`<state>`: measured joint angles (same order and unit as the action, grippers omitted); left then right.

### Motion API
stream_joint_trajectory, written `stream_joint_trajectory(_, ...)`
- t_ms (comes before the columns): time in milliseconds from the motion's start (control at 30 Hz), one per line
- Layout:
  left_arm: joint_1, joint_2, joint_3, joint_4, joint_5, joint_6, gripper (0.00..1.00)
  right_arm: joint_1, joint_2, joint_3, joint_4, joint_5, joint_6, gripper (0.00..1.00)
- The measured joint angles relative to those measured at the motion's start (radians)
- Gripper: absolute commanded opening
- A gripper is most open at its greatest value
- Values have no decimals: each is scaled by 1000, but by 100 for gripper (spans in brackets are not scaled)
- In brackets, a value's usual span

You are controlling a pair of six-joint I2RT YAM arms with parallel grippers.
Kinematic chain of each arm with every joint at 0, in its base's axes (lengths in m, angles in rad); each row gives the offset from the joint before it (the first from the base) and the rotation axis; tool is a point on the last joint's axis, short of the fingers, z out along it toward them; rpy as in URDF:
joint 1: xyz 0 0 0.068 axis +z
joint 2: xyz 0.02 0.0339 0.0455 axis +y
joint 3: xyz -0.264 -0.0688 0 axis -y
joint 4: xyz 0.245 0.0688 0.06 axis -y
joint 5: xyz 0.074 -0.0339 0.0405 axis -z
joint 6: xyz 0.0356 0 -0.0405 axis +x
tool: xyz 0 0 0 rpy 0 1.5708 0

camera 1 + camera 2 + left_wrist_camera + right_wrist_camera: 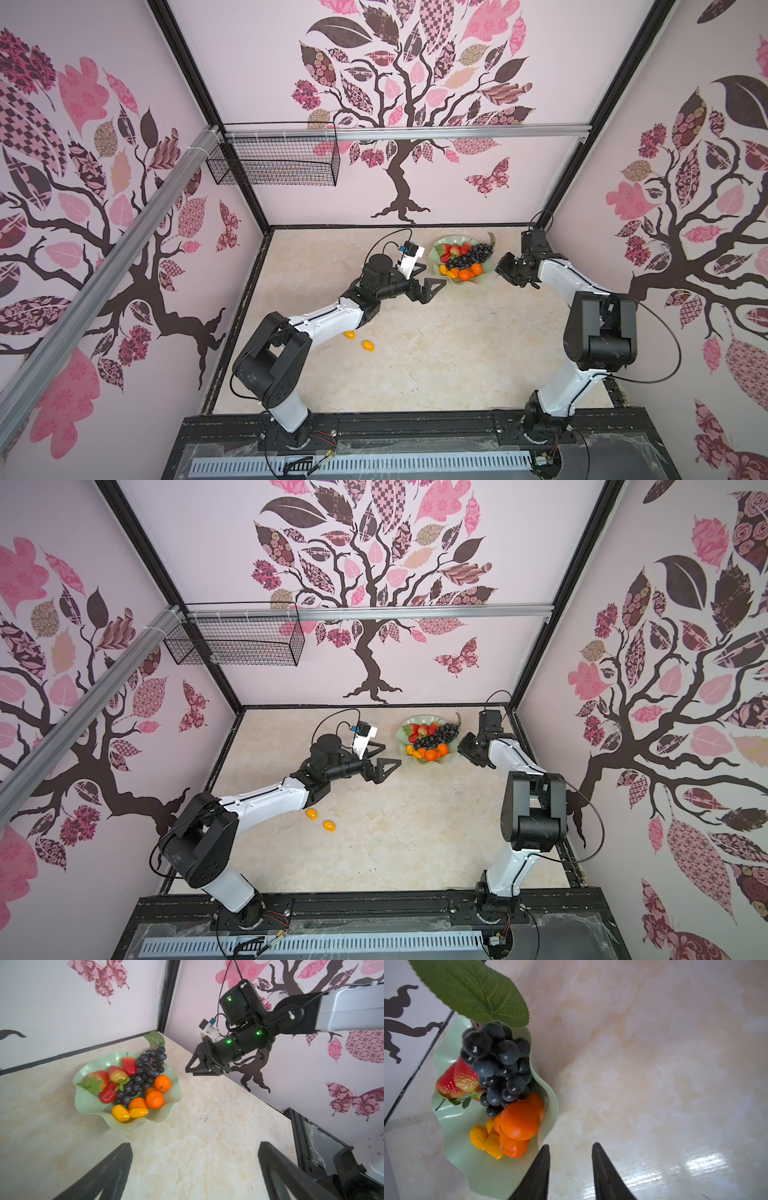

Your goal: Place and organize the fake fruits in the fruit bowl

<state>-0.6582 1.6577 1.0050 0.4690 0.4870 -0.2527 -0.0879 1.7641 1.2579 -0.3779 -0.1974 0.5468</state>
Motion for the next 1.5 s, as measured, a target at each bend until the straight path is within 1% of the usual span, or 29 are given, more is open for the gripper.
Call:
stream_joint_trajectory(167, -33, 1, 0, 0, 2, 18, 99, -13, 53, 65, 3, -55, -4, 37)
stream_joint_trajectory(367, -35, 6, 0, 0, 3, 22, 98, -18, 132, 128, -6, -93, -20, 37)
stream_joint_trajectory(600, -35, 8, 0, -8, 3, 23, 99, -20, 191, 173, -26, -124, -42, 34)
stream_joint_trajectory(733, -35, 8, 0, -14, 3, 29, 99, -20, 212, 177, -42, -131, -50, 33)
stream_joint_trajectory(1000, -35, 8, 0, -31, 3, 42, 99, -20, 240, 177, -60, -153, -56, 26)
stream_joint_trajectory(1100, -35, 8, 0, -38, 3, 45, 98, -20, 240, 177, -58, -171, -58, 25)
stream_joint_trajectory(1200, -35, 8, 0, -40, 3, 47, 99, -20, 240, 177, -59, -188, -65, 22)
stream_joint_trajectory(1500, -28, 8, 0, -48, 3, 47, 99, -19, 240, 163, -44, -224, -101, 18)
